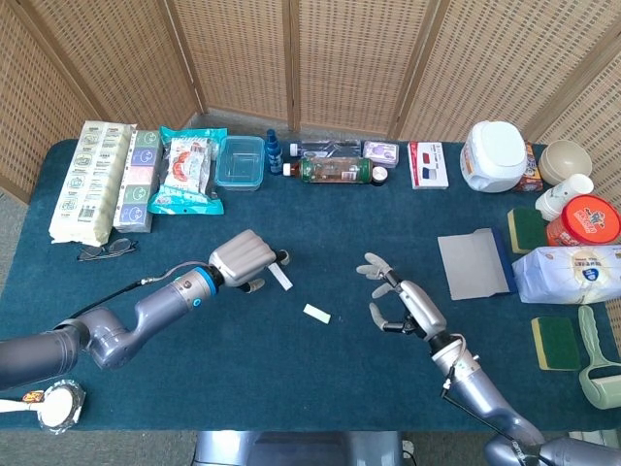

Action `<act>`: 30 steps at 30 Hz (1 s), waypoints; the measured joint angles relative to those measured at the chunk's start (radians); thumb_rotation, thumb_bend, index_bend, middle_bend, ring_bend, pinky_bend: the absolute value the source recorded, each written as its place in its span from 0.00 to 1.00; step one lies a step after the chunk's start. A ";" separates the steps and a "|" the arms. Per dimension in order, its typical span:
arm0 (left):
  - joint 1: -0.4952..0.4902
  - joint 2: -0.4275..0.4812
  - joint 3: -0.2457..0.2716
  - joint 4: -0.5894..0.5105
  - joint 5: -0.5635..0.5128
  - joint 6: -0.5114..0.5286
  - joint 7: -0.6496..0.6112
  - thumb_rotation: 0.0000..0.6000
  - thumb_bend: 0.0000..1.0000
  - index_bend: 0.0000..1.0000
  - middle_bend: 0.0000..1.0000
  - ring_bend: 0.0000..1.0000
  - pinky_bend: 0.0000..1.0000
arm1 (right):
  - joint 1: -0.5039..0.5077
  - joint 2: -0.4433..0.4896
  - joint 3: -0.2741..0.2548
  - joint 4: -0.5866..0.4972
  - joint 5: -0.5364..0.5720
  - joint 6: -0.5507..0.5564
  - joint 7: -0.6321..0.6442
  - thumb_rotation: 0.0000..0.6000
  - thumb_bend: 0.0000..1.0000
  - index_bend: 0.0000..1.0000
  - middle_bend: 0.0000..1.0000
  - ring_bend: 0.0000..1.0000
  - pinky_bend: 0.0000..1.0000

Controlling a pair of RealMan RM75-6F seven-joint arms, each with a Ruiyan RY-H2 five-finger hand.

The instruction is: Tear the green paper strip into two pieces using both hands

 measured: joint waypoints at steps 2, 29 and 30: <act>0.010 0.009 -0.001 -0.011 -0.008 0.017 0.013 1.00 0.30 0.25 0.45 0.46 0.66 | -0.004 0.002 0.002 0.003 0.002 0.007 -0.010 1.00 0.56 0.00 0.21 0.16 0.32; 0.541 0.267 0.148 -0.343 -0.041 0.588 0.042 1.00 0.29 0.25 0.43 0.43 0.63 | -0.107 0.045 -0.003 0.050 0.034 0.153 -0.383 1.00 0.56 0.06 0.20 0.12 0.24; 0.574 0.266 0.161 -0.343 -0.034 0.622 0.041 1.00 0.29 0.25 0.43 0.43 0.63 | -0.113 0.048 -0.006 0.052 0.034 0.161 -0.406 1.00 0.56 0.06 0.20 0.12 0.24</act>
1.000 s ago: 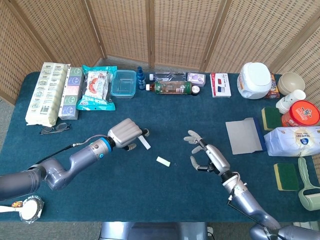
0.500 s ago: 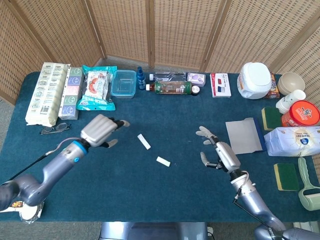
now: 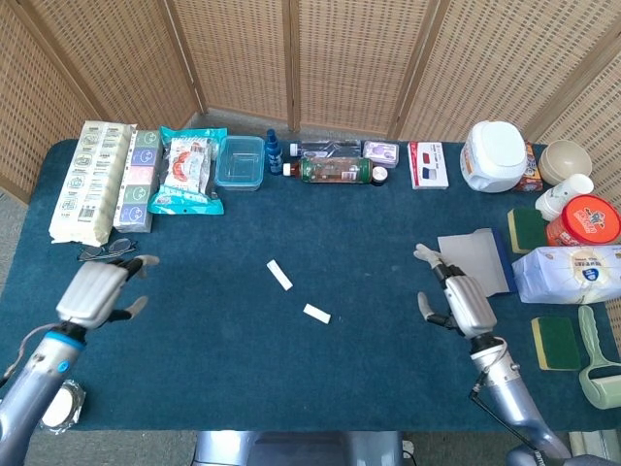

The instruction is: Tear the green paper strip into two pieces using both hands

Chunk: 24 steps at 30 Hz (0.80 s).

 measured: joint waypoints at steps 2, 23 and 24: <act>0.053 -0.003 0.018 0.002 0.011 0.055 -0.003 1.00 0.29 0.25 0.43 0.43 0.63 | -0.017 0.007 -0.008 0.000 0.000 0.021 -0.062 1.00 0.56 0.06 0.20 0.12 0.24; 0.336 -0.036 0.039 0.033 0.152 0.286 -0.093 1.00 0.29 0.25 0.42 0.42 0.61 | -0.177 0.076 -0.051 -0.090 -0.020 0.190 -0.320 1.00 0.56 0.08 0.21 0.12 0.24; 0.337 -0.033 0.035 0.028 0.153 0.279 -0.088 1.00 0.29 0.25 0.42 0.42 0.61 | -0.180 0.077 -0.051 -0.090 -0.022 0.190 -0.317 1.00 0.56 0.08 0.21 0.12 0.24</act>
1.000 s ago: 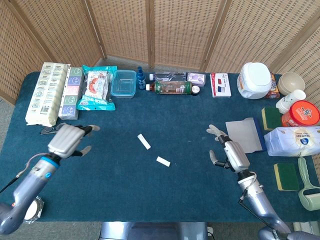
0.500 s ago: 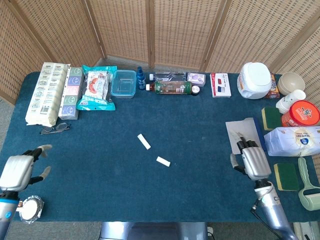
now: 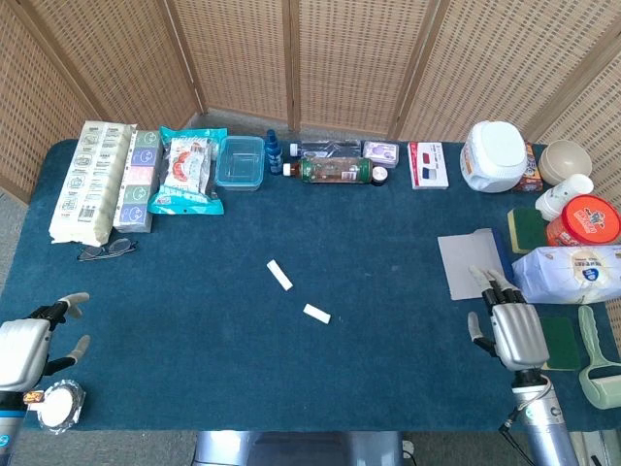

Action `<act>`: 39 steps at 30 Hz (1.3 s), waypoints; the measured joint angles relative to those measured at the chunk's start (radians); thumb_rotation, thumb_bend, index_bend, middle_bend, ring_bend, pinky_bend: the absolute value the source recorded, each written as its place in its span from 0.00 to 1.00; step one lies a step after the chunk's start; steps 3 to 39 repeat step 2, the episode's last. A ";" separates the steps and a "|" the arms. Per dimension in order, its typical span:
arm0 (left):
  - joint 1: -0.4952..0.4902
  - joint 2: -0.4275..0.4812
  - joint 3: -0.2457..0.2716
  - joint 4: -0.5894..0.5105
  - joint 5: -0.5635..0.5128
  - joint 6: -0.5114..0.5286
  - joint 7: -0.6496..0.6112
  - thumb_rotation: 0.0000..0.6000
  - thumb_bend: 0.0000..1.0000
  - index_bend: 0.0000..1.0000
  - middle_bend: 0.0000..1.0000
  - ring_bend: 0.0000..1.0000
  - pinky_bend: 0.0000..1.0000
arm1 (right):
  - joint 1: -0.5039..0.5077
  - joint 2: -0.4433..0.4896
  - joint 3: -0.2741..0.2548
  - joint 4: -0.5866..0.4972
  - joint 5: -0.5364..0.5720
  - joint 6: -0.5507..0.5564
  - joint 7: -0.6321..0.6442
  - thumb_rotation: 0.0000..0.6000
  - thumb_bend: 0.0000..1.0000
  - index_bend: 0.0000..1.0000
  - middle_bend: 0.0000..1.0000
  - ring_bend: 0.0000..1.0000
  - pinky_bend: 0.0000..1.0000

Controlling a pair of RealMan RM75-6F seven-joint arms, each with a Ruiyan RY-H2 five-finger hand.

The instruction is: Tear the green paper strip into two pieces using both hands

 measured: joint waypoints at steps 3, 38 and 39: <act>0.001 0.004 -0.006 -0.006 0.000 -0.011 0.009 1.00 0.29 0.25 0.42 0.42 0.60 | -0.005 0.003 0.000 0.001 -0.001 -0.001 0.004 1.00 0.56 0.09 0.21 0.12 0.24; 0.001 0.004 -0.006 -0.006 0.000 -0.011 0.009 1.00 0.29 0.25 0.42 0.42 0.60 | -0.005 0.003 0.000 0.001 -0.001 -0.001 0.004 1.00 0.56 0.09 0.21 0.12 0.24; 0.001 0.004 -0.006 -0.006 0.000 -0.011 0.009 1.00 0.29 0.25 0.42 0.42 0.60 | -0.005 0.003 0.000 0.001 -0.001 -0.001 0.004 1.00 0.56 0.09 0.21 0.12 0.24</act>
